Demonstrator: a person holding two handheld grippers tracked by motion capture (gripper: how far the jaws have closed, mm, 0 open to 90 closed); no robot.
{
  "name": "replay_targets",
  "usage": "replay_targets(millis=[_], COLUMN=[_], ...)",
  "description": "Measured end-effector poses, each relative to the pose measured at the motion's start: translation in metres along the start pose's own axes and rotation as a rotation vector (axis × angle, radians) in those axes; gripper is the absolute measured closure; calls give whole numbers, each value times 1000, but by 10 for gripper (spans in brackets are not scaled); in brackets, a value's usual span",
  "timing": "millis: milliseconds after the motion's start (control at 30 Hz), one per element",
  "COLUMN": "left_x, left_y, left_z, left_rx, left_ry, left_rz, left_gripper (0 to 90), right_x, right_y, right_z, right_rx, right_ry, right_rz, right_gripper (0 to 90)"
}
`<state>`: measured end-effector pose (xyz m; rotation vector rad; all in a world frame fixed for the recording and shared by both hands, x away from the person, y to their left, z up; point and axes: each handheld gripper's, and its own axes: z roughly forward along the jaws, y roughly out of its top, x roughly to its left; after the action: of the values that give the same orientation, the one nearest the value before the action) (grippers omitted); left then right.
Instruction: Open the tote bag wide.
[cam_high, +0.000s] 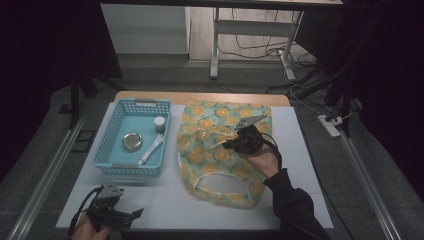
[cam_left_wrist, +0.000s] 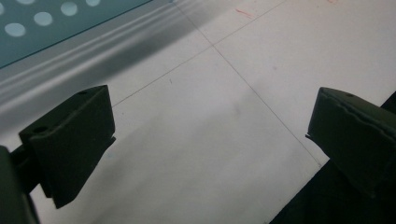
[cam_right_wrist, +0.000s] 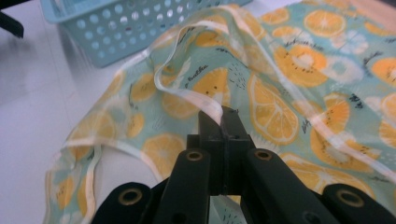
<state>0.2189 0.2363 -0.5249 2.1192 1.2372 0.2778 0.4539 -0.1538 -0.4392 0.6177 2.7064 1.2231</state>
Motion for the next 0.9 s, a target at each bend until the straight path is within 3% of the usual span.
replay_targets(millis=[267,667,900], left_x=[1,5,11], left_y=[0,-2,-5], left_z=[0,-4,-7], left_rx=[-1,-39,-79], left_ry=[0,-15,-38], left_rz=[-7,-39,-99], left_gripper=[12,3,0], right_x=[-4,-7,-10], right_y=[19,41,45], right_z=[-2,-5,-5], right_rx=[-43,-58,-81], right_ry=[-12,-48,-42], right_rz=[5,-46,-63], right_gripper=[899,899,900])
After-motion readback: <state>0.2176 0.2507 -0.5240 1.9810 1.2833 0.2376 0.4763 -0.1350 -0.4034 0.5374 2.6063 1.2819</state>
